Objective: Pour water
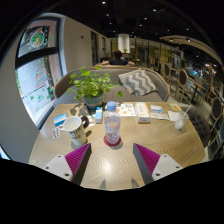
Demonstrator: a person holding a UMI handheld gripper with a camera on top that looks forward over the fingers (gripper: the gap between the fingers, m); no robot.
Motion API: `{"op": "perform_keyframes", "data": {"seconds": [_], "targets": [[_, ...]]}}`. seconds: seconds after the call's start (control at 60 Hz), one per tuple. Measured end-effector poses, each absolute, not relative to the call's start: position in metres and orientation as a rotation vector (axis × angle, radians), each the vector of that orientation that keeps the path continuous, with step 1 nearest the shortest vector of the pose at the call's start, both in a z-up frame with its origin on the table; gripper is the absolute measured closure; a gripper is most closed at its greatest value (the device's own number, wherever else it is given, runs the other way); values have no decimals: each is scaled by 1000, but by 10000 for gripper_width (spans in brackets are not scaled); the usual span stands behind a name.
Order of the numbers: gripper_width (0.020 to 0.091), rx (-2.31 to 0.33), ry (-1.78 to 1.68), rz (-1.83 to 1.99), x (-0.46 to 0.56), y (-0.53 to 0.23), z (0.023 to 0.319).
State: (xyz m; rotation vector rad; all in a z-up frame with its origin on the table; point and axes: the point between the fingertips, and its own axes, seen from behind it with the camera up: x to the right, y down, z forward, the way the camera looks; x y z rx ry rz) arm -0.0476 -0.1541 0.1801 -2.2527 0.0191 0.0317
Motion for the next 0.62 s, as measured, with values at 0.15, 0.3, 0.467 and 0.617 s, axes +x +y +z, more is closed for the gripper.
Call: {"op": "perform_keyframes", "data": {"seconds": [0.15, 0.3, 0.467, 0.617], "targets": [[254, -2242, 47, -54, -48, -197, 194], [253, -2256, 67, -79, -49, -226, 198], [250, -2229, 60, -141, -48, -243, 203], [252, -2225, 34, -162, -53, -247, 203]]}}
